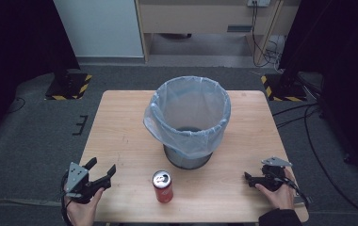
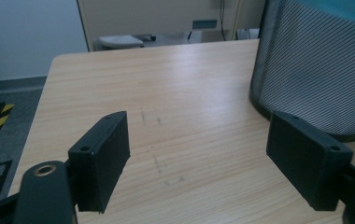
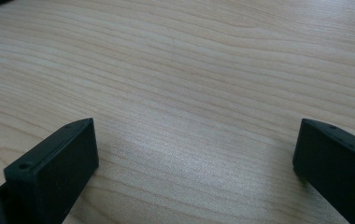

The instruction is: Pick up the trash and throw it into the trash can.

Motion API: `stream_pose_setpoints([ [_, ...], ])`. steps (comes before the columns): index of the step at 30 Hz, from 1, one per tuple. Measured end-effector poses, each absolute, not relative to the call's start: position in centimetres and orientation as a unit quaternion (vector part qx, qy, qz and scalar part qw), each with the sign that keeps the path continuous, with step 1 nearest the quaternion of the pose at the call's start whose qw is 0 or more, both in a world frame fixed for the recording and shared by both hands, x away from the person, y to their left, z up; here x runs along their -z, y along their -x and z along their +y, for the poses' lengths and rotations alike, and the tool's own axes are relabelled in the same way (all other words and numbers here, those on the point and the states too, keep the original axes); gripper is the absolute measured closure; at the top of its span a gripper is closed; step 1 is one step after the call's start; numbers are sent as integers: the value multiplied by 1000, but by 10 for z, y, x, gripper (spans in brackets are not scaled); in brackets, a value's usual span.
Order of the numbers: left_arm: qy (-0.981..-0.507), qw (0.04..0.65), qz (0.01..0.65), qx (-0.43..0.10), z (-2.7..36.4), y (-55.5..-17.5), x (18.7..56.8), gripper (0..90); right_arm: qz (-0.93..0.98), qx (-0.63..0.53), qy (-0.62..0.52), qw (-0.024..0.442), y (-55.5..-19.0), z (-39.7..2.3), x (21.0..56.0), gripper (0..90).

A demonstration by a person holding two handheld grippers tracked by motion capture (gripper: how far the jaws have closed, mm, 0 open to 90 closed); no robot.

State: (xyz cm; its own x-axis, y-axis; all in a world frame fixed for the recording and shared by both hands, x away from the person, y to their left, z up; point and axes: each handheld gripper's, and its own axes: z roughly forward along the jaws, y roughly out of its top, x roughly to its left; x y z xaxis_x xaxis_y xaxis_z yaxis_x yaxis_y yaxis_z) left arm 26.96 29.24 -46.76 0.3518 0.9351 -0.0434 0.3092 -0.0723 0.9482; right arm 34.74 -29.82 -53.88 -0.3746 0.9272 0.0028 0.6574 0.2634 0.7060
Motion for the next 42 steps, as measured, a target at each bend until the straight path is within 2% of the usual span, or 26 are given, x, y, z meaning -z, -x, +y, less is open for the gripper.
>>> stream_pose_setpoints([
  [15, -663, 544, 426, -288, 272, -257, 449, 198, 766, -317, -517, 213, -347, -298, 539, 4],
  [22, -674, 551, 412, -271, 262, -253, 448, 169, 766, -317, -517, 213, -347, -298, 539, 4],
  [42, -704, 571, 359, -224, 225, -238, 452, 161, 766, -318, -517, 213, -347, -298, 539, 4],
])
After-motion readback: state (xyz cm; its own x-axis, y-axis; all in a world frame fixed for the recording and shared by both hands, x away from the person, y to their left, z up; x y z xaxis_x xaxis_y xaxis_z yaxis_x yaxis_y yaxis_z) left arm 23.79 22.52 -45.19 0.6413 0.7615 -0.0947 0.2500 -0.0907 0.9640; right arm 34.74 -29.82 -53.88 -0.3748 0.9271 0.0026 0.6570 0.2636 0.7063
